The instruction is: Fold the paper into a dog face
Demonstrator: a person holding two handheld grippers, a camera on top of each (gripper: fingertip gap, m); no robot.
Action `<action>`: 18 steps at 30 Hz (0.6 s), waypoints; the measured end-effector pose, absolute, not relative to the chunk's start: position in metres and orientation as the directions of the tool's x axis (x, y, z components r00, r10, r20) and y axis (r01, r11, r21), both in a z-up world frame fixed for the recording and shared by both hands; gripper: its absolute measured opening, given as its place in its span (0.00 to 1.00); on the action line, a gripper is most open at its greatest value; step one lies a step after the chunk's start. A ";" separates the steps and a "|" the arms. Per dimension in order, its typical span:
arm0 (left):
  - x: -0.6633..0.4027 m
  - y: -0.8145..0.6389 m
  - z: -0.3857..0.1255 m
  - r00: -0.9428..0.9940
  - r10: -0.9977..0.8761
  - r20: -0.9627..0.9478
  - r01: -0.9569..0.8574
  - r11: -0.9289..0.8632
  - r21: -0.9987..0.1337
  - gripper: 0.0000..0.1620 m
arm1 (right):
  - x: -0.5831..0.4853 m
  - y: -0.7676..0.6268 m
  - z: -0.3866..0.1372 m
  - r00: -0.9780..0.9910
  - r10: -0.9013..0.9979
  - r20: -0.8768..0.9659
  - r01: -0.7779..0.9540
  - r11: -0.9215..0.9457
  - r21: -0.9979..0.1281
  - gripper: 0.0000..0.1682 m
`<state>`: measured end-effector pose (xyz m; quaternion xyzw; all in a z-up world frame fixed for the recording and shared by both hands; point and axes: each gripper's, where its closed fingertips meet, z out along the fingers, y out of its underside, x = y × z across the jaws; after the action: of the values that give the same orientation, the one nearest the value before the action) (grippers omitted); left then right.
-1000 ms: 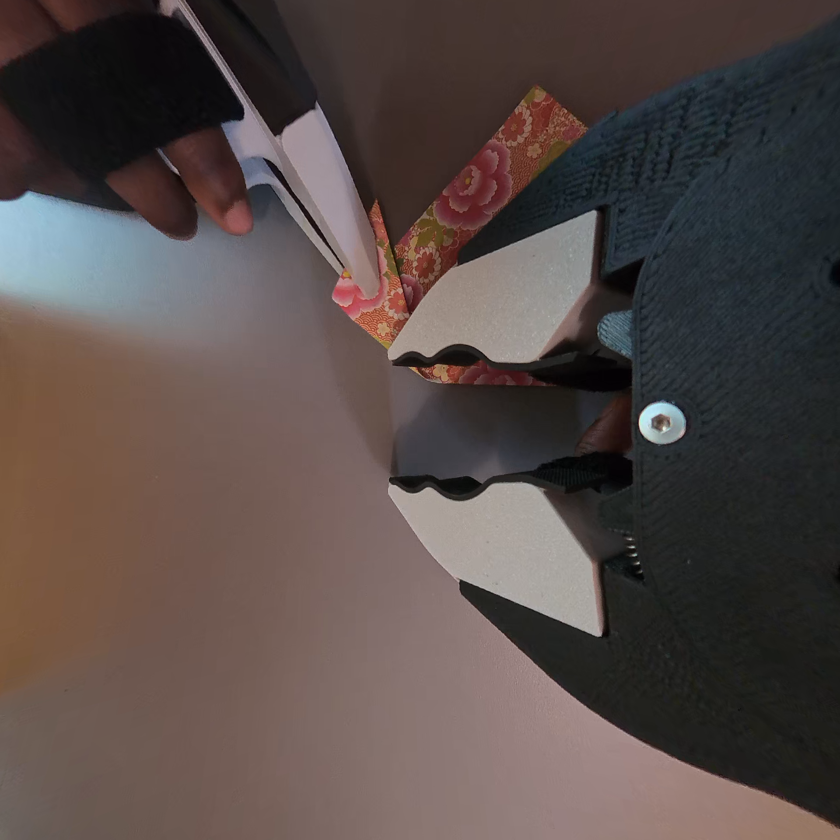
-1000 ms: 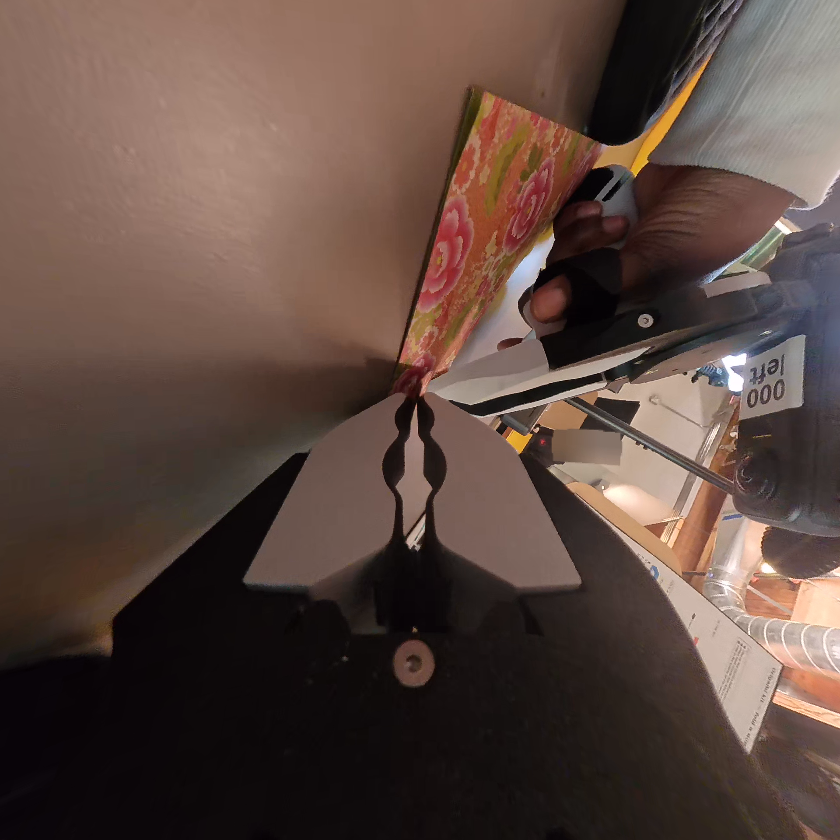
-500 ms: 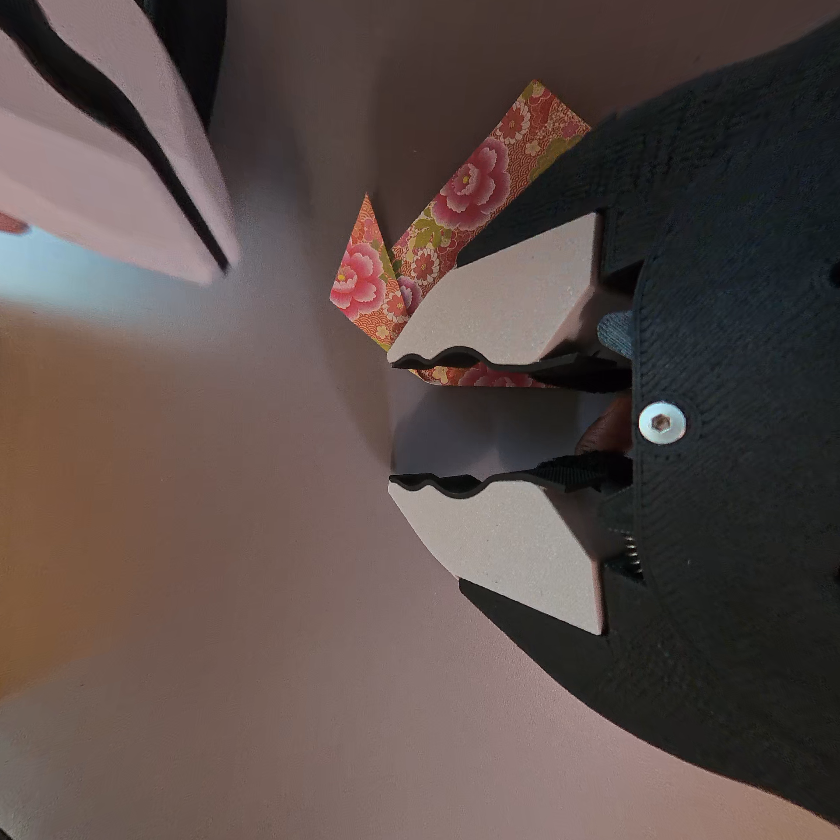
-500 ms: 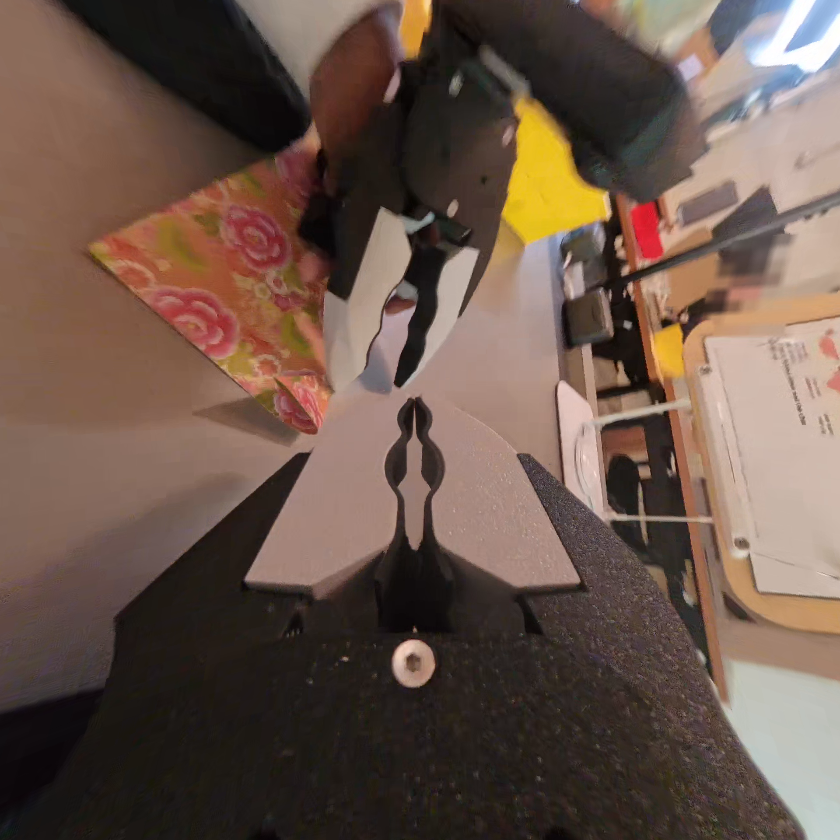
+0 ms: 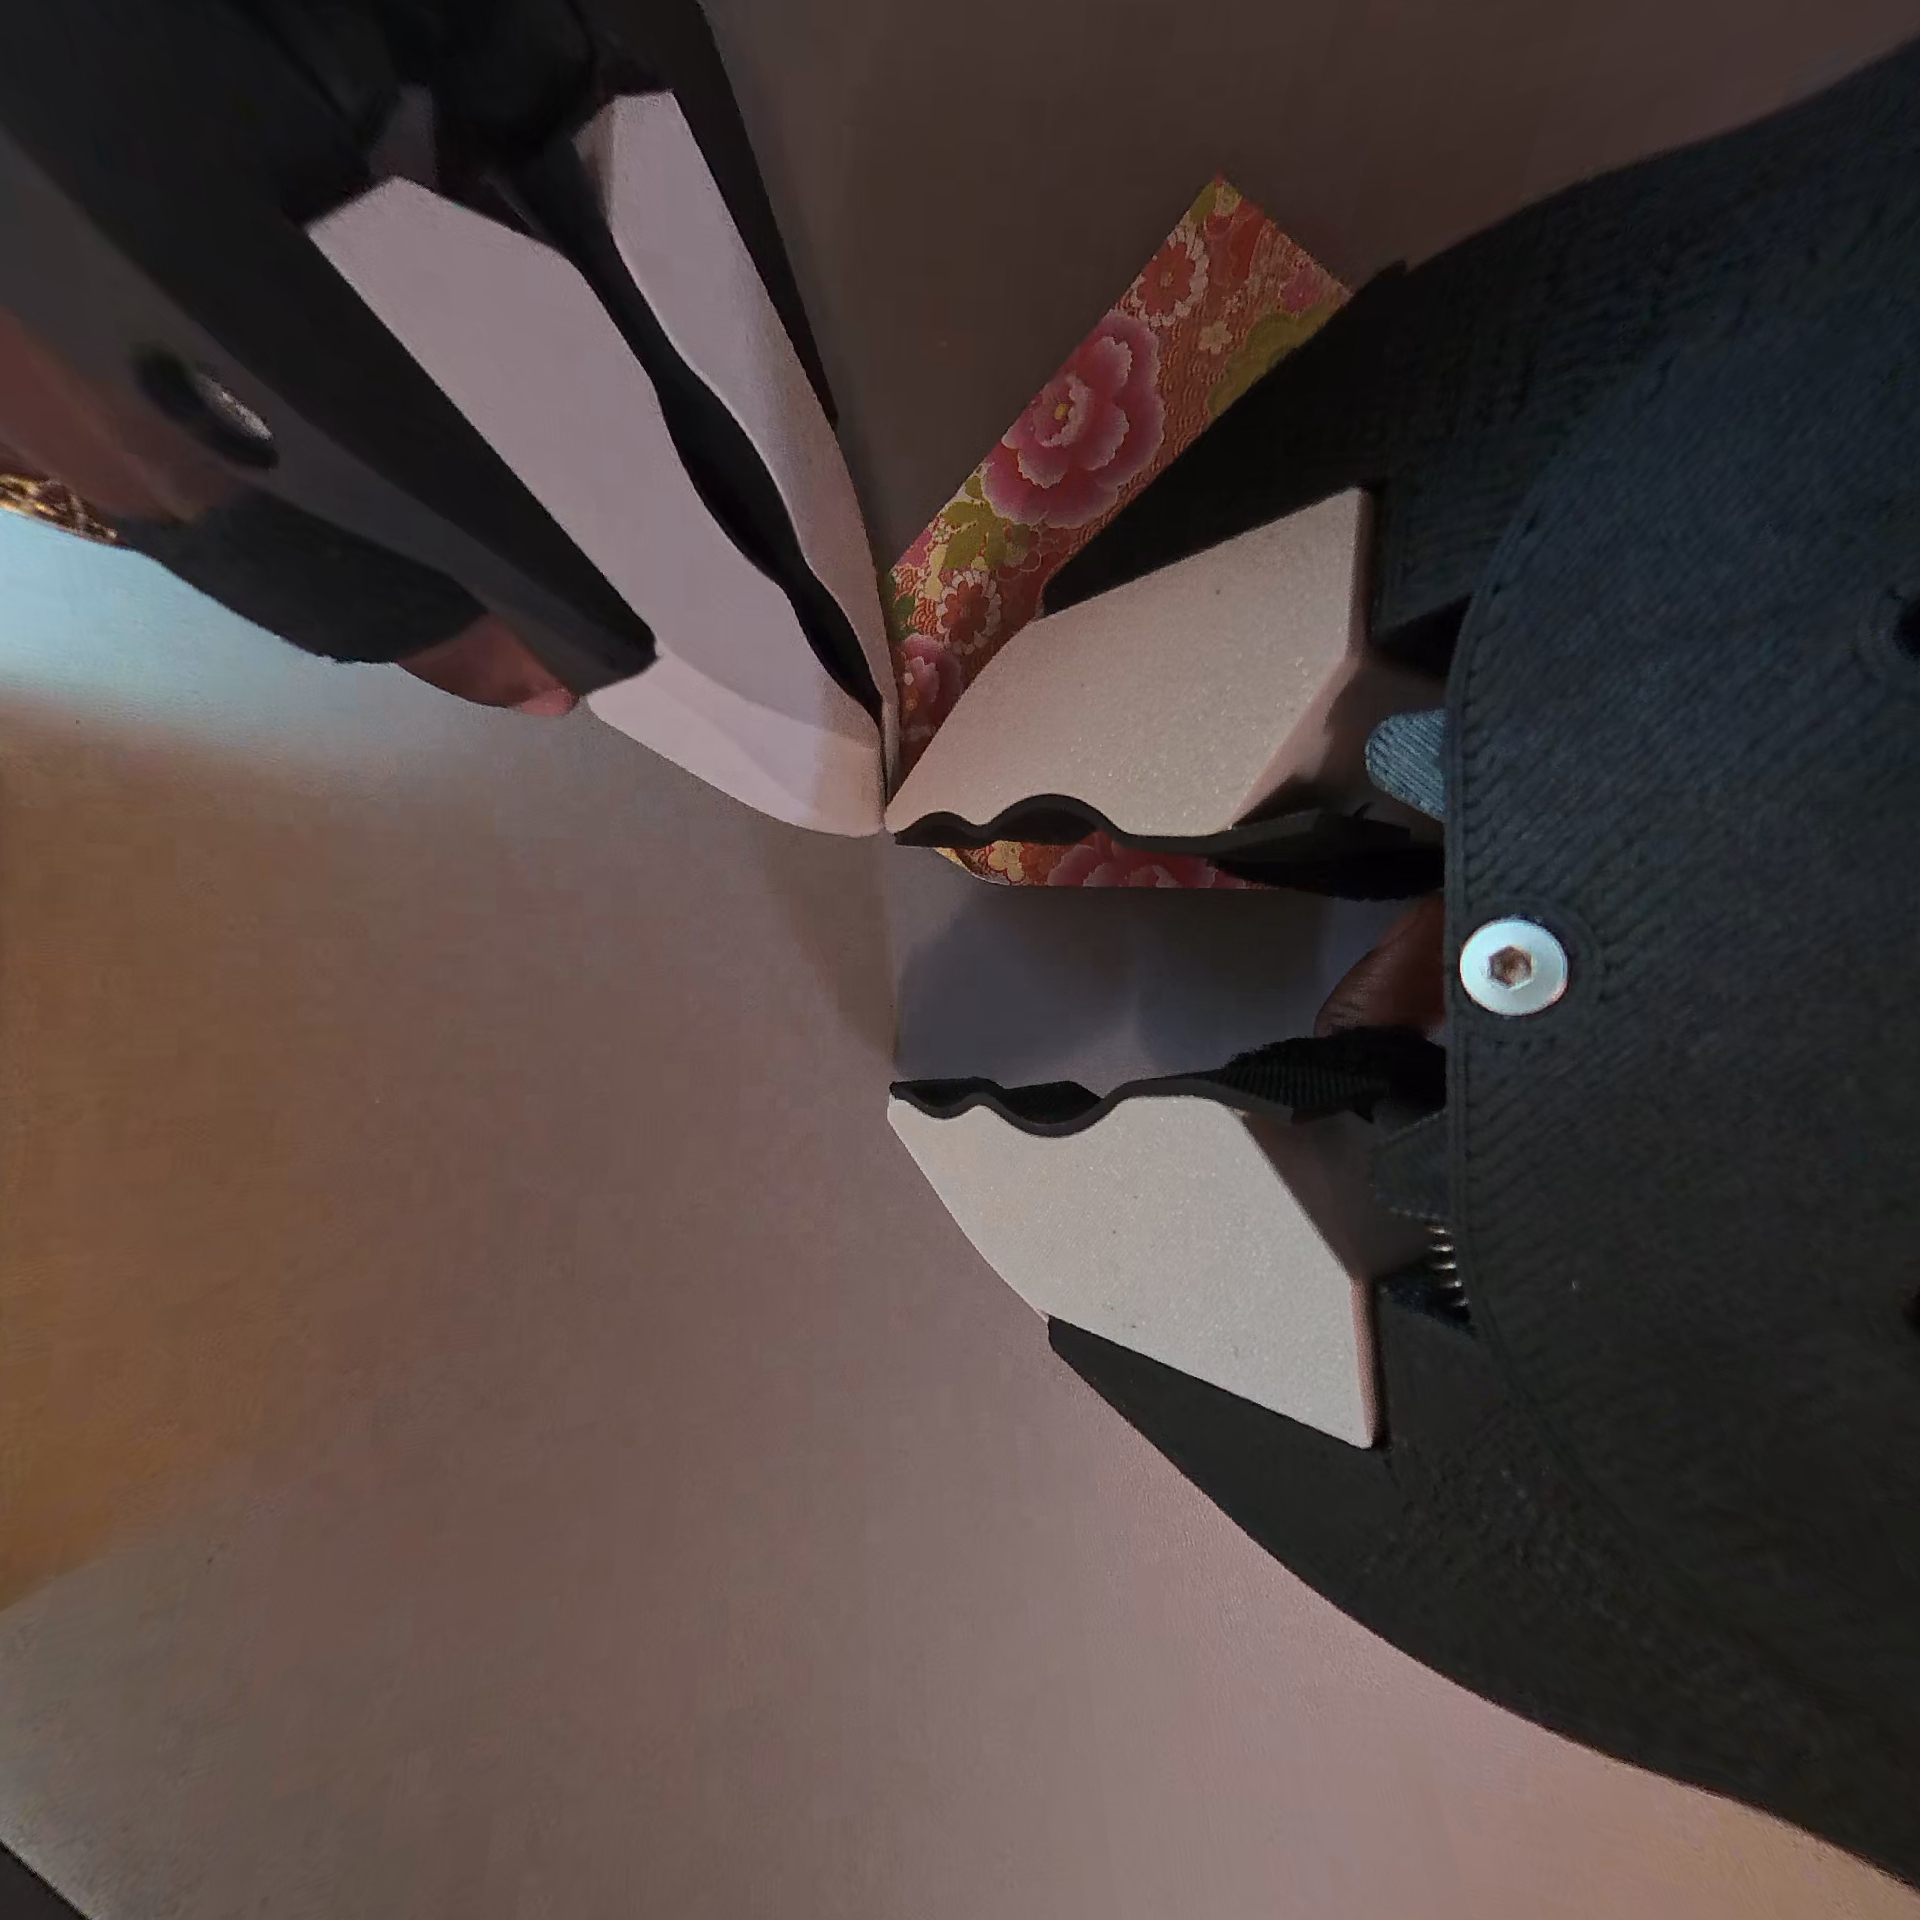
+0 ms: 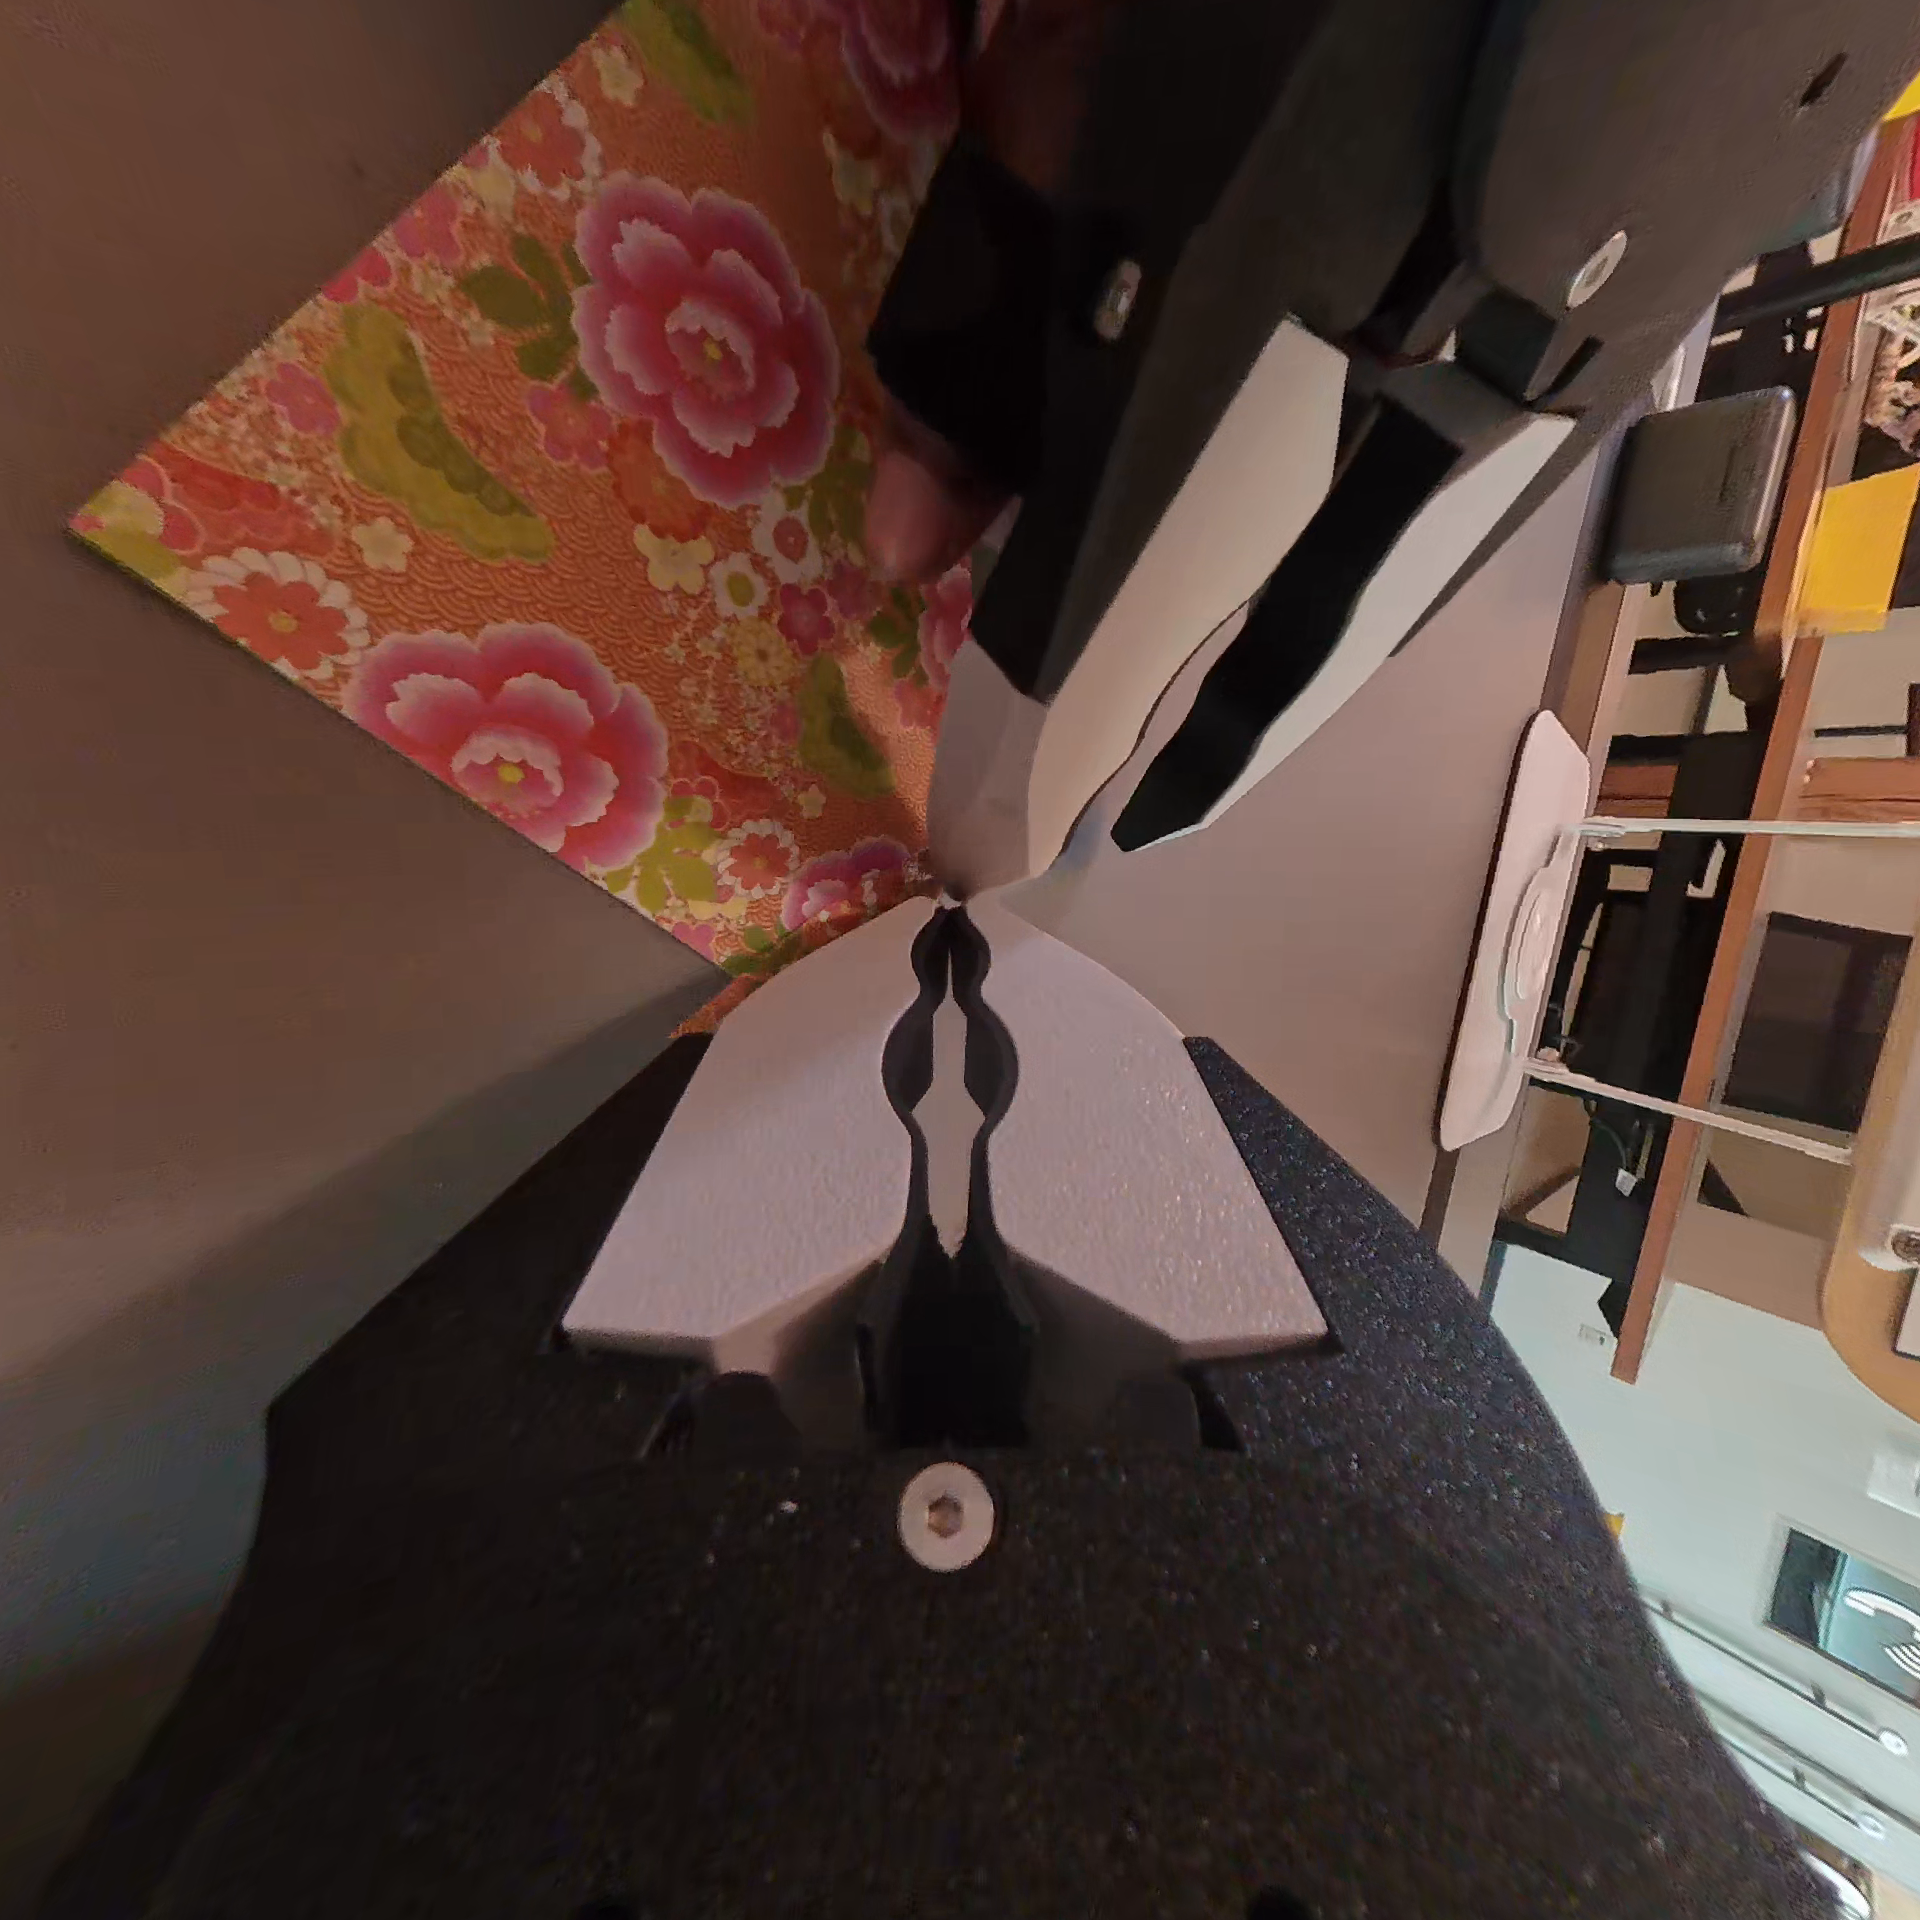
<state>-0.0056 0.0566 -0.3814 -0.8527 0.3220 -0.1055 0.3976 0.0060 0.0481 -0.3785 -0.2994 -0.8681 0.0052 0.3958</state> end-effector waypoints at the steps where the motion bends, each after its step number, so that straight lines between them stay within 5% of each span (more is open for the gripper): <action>1: -0.006 0.057 -0.381 0.770 -0.633 -0.078 -0.466 -0.475 -0.746 0.26 | 0.006 0.048 -0.378 -0.506 0.525 0.684 0.522 0.818 -0.242 0.00; 15: -0.004 0.055 -0.382 0.759 -0.646 -0.082 -0.476 -0.466 -0.746 0.23 | 0.003 0.056 -0.378 -0.436 0.584 0.685 0.617 0.748 -0.246 0.00; 18: -0.004 0.055 -0.382 0.760 -0.647 -0.068 -0.470 -0.473 -0.745 0.23 | 0.003 0.055 -0.378 -0.462 0.492 0.737 0.587 0.793 -0.162 0.00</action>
<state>-0.0037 0.0550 -0.3819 -0.8510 0.3280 -0.1123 0.3946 0.0030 0.0554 -0.3775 -0.3163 -0.8531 -0.0575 0.4109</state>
